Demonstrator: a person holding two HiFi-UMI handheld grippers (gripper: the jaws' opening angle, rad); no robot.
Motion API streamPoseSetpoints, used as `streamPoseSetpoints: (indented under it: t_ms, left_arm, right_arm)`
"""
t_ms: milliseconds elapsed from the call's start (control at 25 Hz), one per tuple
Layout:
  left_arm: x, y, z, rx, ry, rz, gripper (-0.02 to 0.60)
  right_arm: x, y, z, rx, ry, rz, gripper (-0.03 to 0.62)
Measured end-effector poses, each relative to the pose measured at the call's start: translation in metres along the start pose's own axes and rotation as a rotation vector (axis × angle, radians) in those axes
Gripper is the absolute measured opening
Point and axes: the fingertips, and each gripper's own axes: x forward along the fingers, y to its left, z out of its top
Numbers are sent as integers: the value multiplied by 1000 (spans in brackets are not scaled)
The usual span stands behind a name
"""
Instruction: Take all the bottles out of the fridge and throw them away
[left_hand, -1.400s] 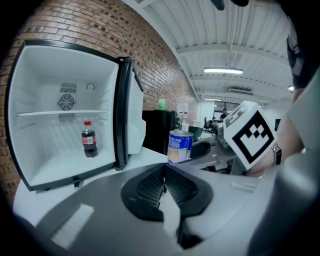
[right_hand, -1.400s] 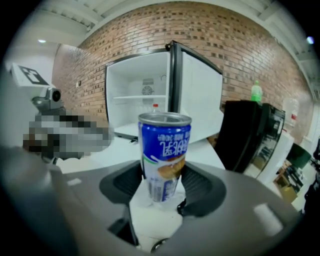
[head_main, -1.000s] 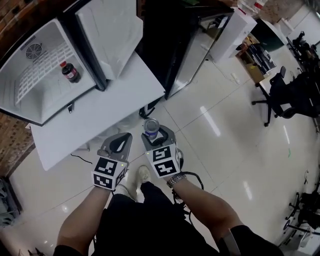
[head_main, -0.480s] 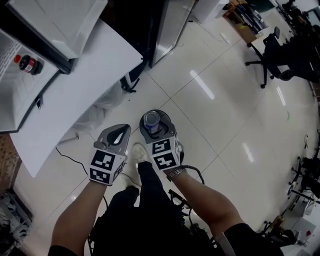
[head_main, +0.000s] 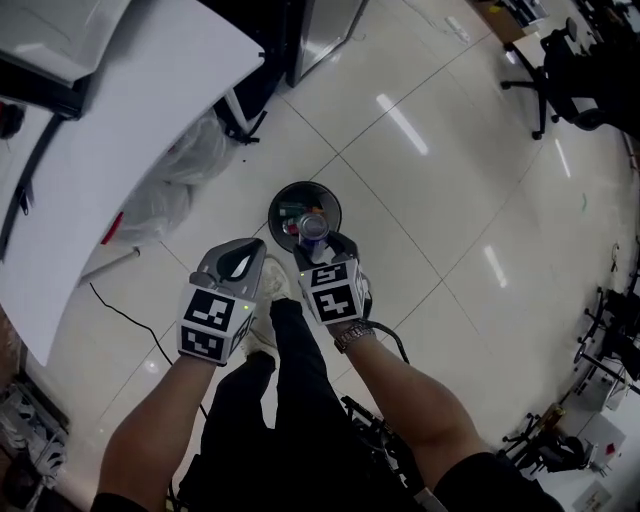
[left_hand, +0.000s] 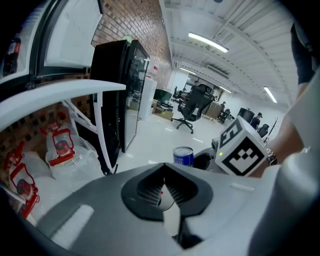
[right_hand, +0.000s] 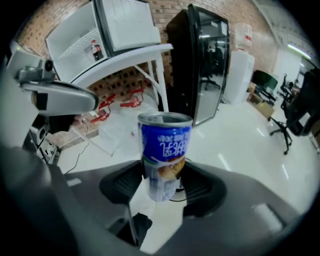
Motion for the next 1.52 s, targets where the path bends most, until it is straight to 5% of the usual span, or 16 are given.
streamPoseSetpoints:
  t_ms: [320, 600, 1520]
  left_arm:
    - [37, 3, -44, -41, 61, -20, 3]
    - [46, 10, -62, -68, 103, -24, 3]
    - [5, 13, -32, -72, 41, 44, 3]
  right_arm:
    - [58, -18, -52, 120, 102, 4, 244]
    - [91, -41, -63, 122, 157, -52, 252]
    - [47, -11, -31, 74, 100, 1, 252]
